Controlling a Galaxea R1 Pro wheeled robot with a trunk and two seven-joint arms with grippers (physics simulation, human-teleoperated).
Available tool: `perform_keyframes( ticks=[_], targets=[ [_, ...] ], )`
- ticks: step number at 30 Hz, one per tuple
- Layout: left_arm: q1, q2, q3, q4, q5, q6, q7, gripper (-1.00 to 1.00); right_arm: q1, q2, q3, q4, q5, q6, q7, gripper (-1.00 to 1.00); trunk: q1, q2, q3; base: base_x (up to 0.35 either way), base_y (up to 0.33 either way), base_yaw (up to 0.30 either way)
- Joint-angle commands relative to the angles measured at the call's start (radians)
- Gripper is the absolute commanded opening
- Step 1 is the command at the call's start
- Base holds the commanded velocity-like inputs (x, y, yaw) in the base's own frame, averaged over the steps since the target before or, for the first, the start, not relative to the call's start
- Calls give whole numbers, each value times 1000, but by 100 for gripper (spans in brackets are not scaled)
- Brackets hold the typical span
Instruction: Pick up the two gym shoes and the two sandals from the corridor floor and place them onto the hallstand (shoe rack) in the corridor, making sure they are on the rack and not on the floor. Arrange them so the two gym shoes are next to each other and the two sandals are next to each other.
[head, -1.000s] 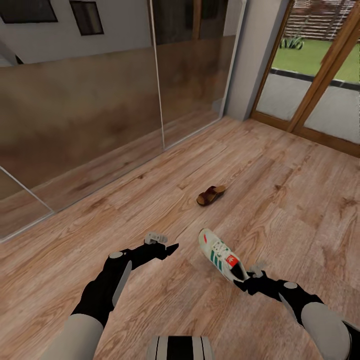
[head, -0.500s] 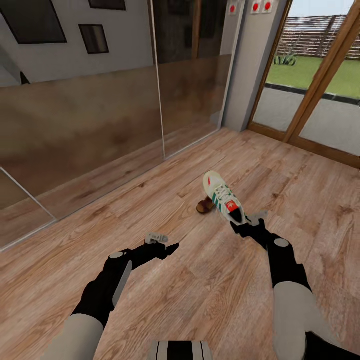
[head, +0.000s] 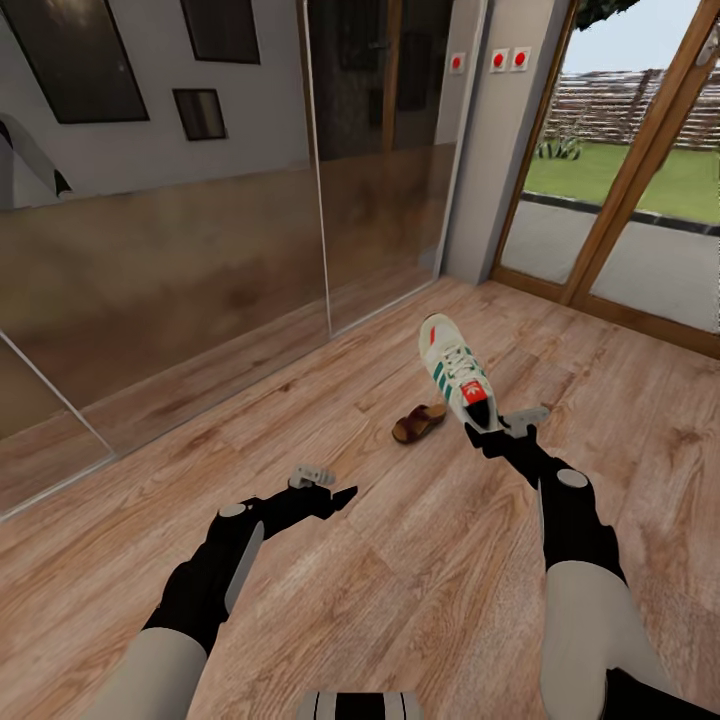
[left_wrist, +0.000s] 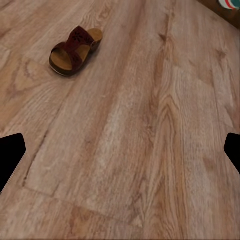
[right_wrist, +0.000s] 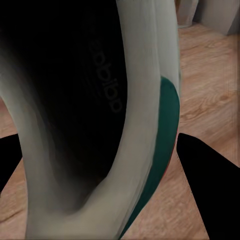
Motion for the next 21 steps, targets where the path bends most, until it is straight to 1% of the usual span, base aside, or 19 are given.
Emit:
perform_keyframes(
  ticks=[1,2,5,21],
  targets=[
    [0,0,1,-1,0,8,-3,100,-1,1,-5,-1,9,0,7,-100,-1,0,3,0,0,0],
    [0,-1,-1,-1,-2,8,-1,100,-1,0,-5,-2,8,47,7,-100,-1,0,7,0,0,0],
    [0,0,2,-1,-3,8,5,100,-1,0,-5,-2,6,110,10,-100,-2,1,19,0,0,0],
    [0,0,2,0,-1,7,5,100,-1,0,-6,0,6,117,10,-100,-10,5,80,0,0,0]
  ],
)
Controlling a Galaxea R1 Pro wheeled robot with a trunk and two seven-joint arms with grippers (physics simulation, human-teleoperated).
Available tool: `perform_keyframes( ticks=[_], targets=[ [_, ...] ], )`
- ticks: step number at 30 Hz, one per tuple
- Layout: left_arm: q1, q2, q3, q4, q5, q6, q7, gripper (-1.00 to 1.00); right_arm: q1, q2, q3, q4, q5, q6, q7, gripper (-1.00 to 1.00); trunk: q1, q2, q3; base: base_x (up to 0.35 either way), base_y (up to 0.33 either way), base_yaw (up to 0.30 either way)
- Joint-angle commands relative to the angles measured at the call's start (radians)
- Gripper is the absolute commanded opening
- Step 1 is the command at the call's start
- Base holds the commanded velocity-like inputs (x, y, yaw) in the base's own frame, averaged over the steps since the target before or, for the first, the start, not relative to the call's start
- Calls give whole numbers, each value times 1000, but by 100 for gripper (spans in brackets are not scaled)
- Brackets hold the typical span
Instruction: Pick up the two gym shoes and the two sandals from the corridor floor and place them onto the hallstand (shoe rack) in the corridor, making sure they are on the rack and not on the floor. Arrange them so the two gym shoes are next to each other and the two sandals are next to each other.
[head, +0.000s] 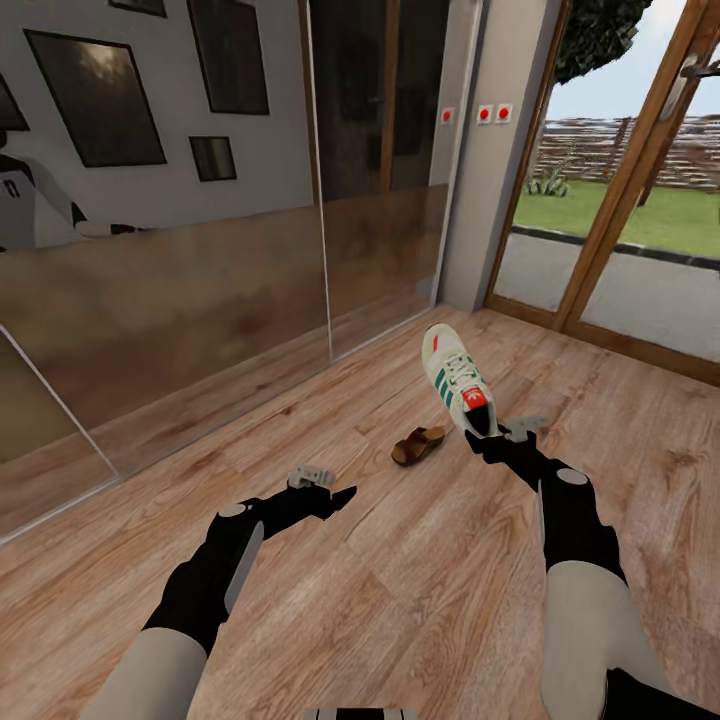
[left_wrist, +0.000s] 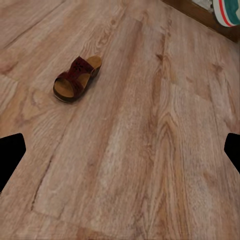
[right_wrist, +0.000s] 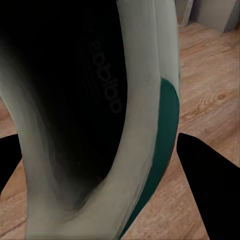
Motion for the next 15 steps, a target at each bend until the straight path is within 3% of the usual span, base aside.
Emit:
perform_keyframes(
  ticks=[1,15],
  targets=[
    [0,0,1,-1,1,8,-3,100,-1,1,-4,-2,5,5,8,-100,-1,0,3,0,0,0],
    [0,1,3,-1,1,8,-4,100,-1,1,-5,-3,4,5,8,-100,-7,3,72,0,0,0]
  ],
)
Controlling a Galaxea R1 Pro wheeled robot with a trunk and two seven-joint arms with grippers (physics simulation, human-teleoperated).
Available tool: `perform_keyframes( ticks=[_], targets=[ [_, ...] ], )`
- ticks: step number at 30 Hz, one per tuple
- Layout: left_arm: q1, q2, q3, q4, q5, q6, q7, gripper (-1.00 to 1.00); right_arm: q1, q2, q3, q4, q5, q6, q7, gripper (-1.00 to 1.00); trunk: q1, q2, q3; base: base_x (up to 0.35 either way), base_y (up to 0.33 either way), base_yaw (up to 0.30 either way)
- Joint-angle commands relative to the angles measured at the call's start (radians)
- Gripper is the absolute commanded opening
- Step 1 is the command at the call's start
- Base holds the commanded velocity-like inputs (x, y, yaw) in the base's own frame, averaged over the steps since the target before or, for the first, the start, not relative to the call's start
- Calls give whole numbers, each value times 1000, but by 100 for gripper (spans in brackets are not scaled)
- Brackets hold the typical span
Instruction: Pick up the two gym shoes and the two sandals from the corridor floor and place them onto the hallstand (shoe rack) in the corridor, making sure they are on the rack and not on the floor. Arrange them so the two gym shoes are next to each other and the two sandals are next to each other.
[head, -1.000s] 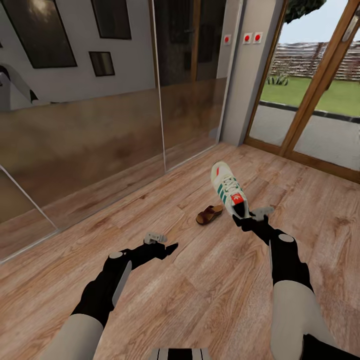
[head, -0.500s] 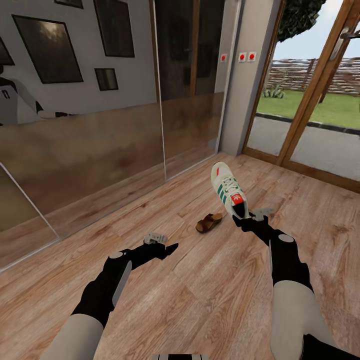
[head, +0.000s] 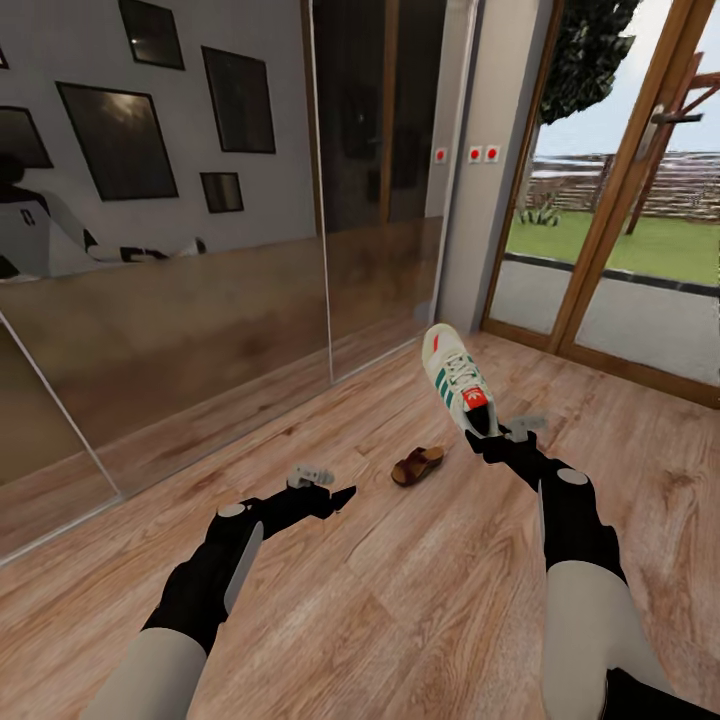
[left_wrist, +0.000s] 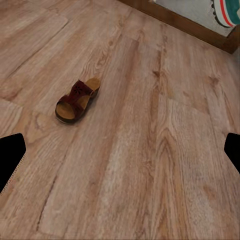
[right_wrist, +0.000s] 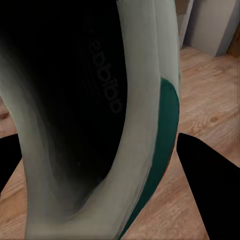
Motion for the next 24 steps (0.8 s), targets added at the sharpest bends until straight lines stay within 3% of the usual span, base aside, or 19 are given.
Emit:
perform_keyframes(
  ticks=[1,7,21,24],
  targets=[
    [0,0,1,-1,1,8,-3,100,-1,1,-4,-2,5,5,8,-100,-1,0,5,0,0,0],
    [0,0,1,-1,1,7,-4,100,-1,1,-4,-1,5,5,8,-100,-3,1,38,0,0,0],
    [1,1,2,-2,2,7,-4,100,-1,1,-9,-1,5,5,8,-100,-3,1,61,1,0,0],
    [1,0,1,-1,2,7,-4,100,-1,1,-9,-2,5,5,8,-100,-3,1,62,222,0,0]
  ],
)
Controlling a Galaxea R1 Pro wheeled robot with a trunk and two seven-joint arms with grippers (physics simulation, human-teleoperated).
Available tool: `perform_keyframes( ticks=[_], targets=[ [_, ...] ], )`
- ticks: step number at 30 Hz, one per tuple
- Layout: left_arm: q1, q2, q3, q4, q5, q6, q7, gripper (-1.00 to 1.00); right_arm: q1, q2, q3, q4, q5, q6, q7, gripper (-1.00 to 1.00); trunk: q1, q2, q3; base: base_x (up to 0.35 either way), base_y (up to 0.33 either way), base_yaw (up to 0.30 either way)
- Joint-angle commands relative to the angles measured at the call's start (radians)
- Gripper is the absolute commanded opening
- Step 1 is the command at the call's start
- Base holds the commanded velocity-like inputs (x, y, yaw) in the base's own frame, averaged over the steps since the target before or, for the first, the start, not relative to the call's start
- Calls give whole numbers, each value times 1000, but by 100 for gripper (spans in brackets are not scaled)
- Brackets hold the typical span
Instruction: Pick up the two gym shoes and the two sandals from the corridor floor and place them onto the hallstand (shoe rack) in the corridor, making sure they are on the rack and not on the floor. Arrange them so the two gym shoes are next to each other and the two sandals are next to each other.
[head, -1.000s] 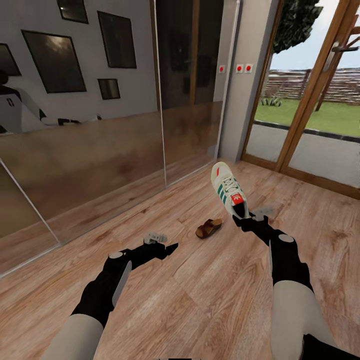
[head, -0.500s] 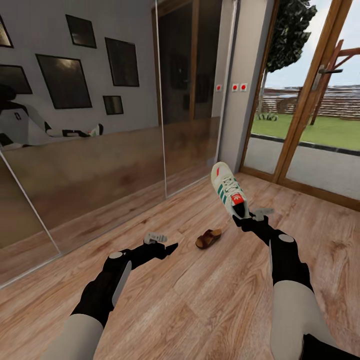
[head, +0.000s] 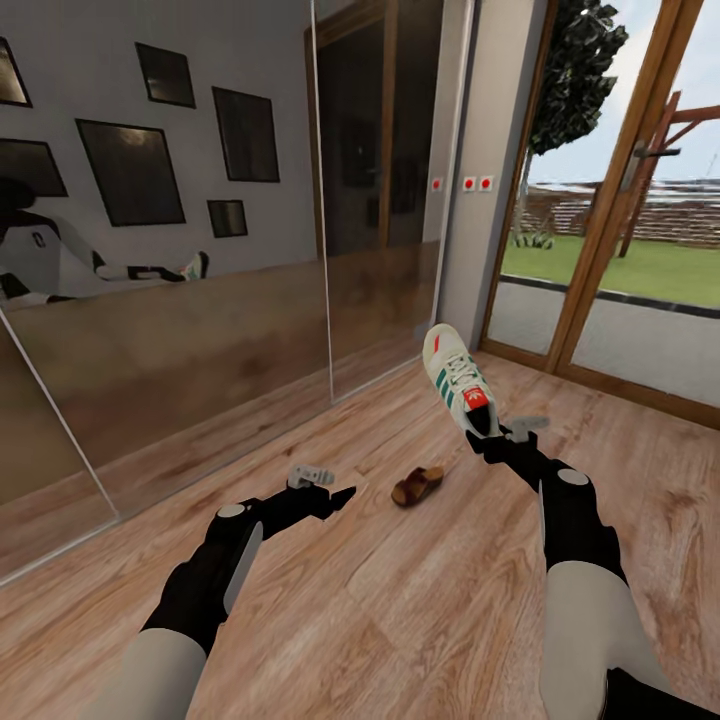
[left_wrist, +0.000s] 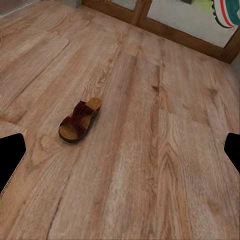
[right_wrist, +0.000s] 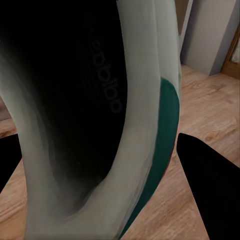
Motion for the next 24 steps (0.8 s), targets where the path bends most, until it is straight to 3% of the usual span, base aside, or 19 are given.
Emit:
perform_keyframes(
  ticks=[1,15,24],
  targets=[
    [0,0,1,-1,1,8,-3,100,-1,1,-5,-2,3,5,8,-100,0,0,-1,313,0,0],
    [-1,-1,1,-1,1,8,-3,100,-1,-1,-7,-2,-1,6,9,-100,0,0,-1,323,-61,0],
    [-1,-1,1,-1,3,8,-3,100,-1,-2,-54,-2,-90,6,9,-100,0,0,-1,287,-165,0]
  ],
)
